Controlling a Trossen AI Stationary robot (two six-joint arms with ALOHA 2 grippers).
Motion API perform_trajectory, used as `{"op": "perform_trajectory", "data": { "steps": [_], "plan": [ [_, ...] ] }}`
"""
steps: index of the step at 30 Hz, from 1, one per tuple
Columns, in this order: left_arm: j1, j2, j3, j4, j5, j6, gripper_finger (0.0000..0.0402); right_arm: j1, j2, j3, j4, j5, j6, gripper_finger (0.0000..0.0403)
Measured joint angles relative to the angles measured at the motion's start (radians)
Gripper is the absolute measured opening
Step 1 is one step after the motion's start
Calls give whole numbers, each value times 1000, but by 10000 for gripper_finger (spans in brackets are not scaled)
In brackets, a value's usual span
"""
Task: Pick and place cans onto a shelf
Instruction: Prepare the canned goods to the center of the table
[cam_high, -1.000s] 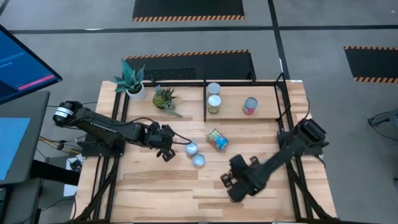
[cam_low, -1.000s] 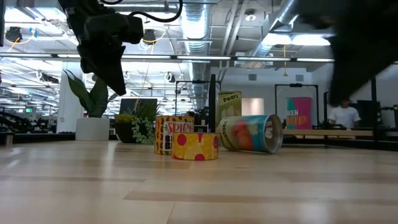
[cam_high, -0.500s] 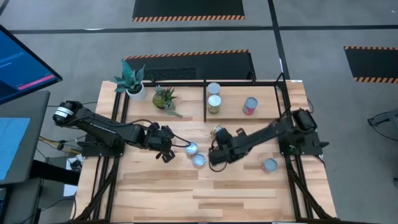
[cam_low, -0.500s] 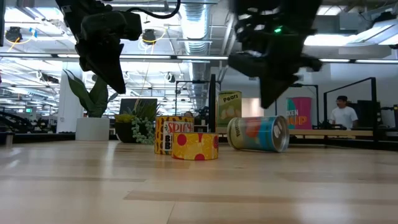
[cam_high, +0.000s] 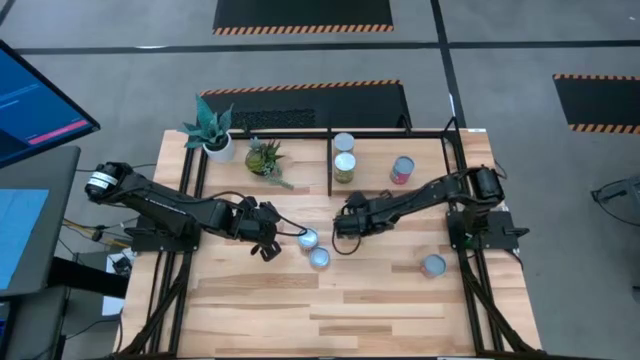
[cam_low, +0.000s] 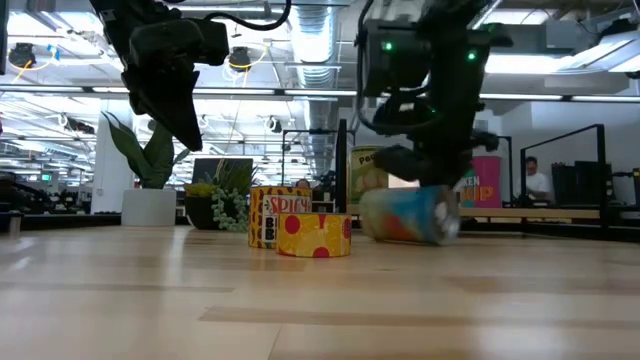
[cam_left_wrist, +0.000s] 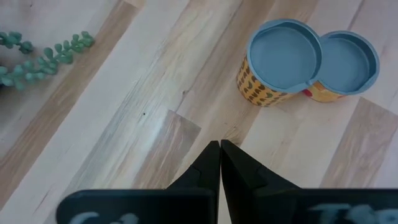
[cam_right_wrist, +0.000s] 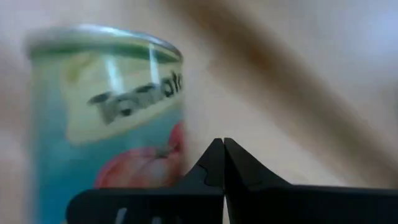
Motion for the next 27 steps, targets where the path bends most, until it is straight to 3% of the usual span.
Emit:
{"op": "perform_trajectory", "data": {
  "steps": [8, 14, 21, 27],
  "plan": [
    [0, 0, 0, 0, 1, -12, 0, 146, -1, -3, -53, -46, 2, 11],
    [0, 0, 0, 0, 18, -35, 0, 237, -1, -3, 61, -92, 95, 19],
    [0, 0, 0, 2, 48, -23, 0, 223, -19, -4, 54, -49, 127, 35],
    [0, 0, 0, 0, 64, -23, 0, 173, -16, -4, 111, -69, 100, 11]
  ]
}}
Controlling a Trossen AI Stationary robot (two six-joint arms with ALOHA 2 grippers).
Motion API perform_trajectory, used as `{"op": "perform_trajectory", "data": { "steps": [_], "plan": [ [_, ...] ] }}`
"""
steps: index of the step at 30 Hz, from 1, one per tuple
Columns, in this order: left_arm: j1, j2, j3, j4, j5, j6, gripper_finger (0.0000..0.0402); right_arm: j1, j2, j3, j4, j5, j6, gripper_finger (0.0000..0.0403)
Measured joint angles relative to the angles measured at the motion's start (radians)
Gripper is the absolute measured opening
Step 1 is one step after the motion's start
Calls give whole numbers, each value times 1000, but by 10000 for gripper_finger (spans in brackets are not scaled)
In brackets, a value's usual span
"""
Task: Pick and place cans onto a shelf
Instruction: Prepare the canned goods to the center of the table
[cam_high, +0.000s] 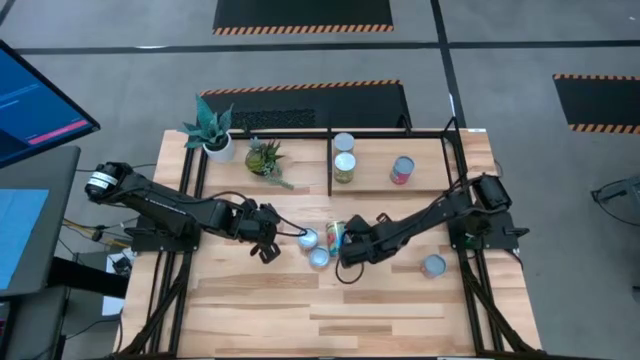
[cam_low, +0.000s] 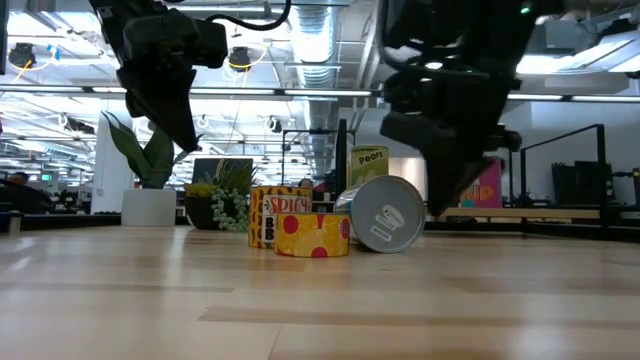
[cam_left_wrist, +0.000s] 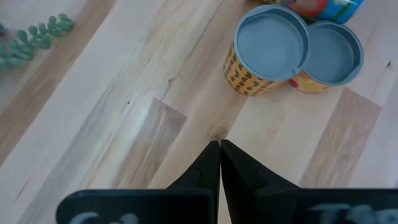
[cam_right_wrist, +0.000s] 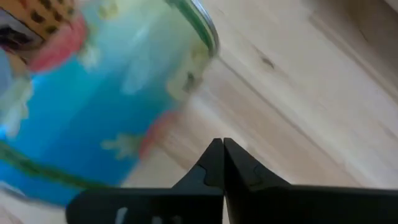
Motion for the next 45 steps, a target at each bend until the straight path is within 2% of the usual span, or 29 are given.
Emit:
{"op": "perform_trajectory", "data": {
  "steps": [6, 10, 16, 19, 23, 31, 36, 45],
  "plan": [
    [0, 0, 0, 0, 9, 2, 0, -22, 0, 6, 301, -78, -118, 12],
    [0, 0, 0, 0, 8, 4, 0, -18, -1, 47, 375, -112, -142, 23],
    [0, 0, 0, 0, 11, 1, 0, -28, -6, 103, 312, -72, -185, 15],
    [-2, 3, -4, 4, 68, -13, 0, -30, -7, 110, 296, -74, -170, 11],
    [-10, 73, -24, -22, 97, 13, 0, -24, -7, 143, 271, -75, -146, 15],
    [-8, 170, -18, 136, 126, 86, 0, 1, -7, 255, 32, -69, -105, 12],
    [-6, 175, 16, 75, 95, 82, 0, 32, -7, 294, -101, -36, -68, 11],
    [-16, 168, 83, -35, 92, 109, 0, 62, -6, 294, -227, -16, 25, 18]
  ]
}}
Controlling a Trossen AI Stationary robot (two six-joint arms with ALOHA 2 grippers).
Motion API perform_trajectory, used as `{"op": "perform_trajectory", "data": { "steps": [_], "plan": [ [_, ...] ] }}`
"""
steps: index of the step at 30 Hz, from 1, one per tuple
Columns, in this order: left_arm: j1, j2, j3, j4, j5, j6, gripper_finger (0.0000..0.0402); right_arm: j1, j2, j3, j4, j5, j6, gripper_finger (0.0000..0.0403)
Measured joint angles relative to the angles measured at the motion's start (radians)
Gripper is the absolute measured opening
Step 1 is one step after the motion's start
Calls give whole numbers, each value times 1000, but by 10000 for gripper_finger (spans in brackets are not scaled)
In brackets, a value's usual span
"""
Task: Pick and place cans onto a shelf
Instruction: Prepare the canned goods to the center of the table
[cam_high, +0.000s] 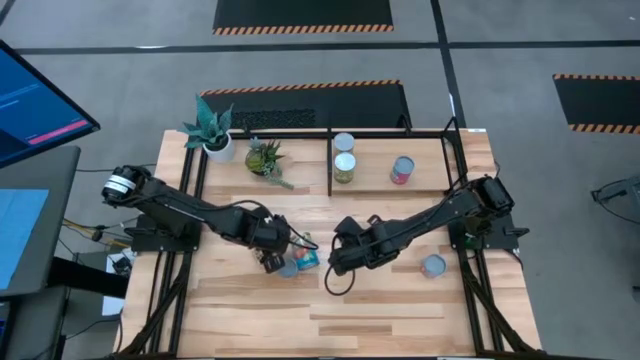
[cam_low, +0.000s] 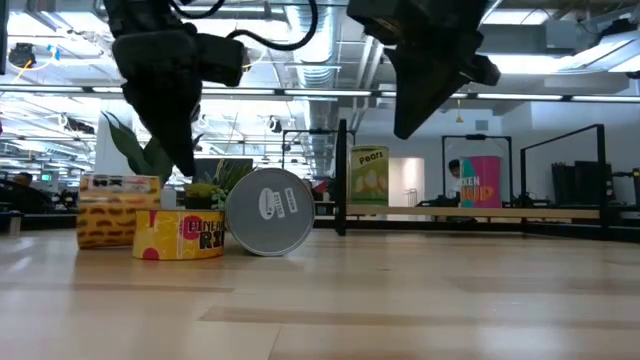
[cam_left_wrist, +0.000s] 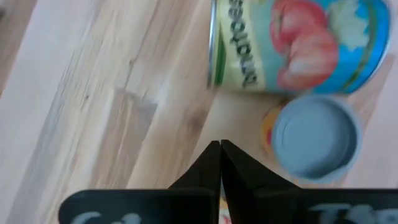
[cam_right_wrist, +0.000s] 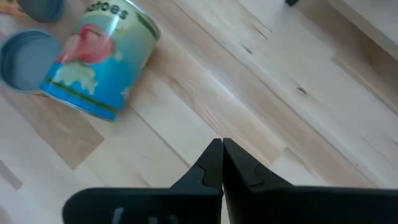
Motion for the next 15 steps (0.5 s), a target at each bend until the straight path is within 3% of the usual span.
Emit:
{"op": "perform_trajectory", "data": {
  "steps": [5, 15],
  "plan": [
    [-12, 0, 8, -69, 0, -15, 0, 9, 0, 0, -6, 22, 42, 13],
    [-10, 38, 9, 107, -8, 27, 0, 1, 0, 0, 24, 48, 86, 17]
  ]
}}
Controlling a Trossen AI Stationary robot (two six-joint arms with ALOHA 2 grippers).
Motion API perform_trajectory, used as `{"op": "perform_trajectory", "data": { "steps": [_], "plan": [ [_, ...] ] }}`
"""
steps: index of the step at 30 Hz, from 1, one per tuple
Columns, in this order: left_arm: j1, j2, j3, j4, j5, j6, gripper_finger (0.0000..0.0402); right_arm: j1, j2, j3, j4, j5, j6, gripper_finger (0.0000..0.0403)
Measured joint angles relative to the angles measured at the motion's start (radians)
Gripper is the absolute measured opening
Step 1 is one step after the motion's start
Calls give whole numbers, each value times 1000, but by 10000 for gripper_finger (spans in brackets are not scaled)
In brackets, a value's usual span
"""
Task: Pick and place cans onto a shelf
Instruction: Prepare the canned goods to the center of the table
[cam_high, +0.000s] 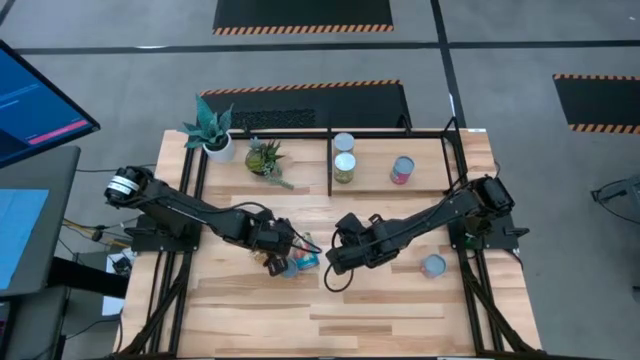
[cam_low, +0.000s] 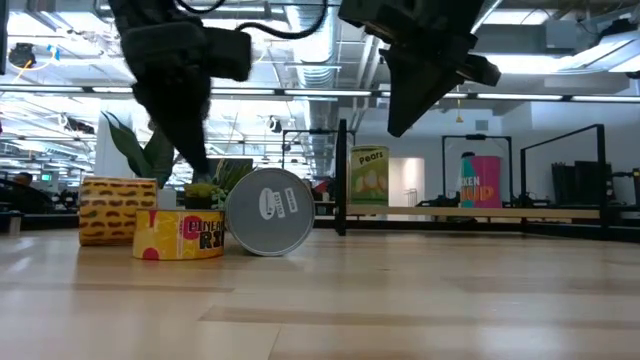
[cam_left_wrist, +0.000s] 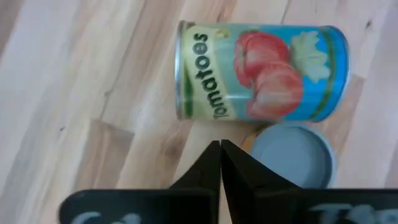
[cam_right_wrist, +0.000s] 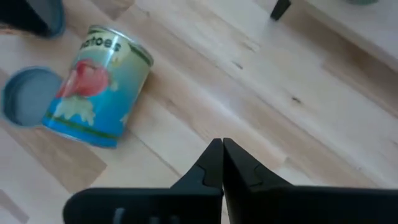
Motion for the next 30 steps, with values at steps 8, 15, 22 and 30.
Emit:
{"op": "perform_trajectory", "data": {
  "steps": [8, 15, 22, 30],
  "plan": [
    [6, 40, -2, 5, 1, 28, 0, 17, 0, 6, 4, -3, 0, 18],
    [59, 40, -1, 37, -17, 84, 0, 45, 1, 14, 25, -19, 27, 20],
    [120, 40, -1, 52, -22, 144, 0, 111, 1, 136, 2, 3, 14, 16],
    [106, 39, 20, -2, 85, 133, 0, 181, 0, 288, -117, 101, 13, 21]
  ]
}}
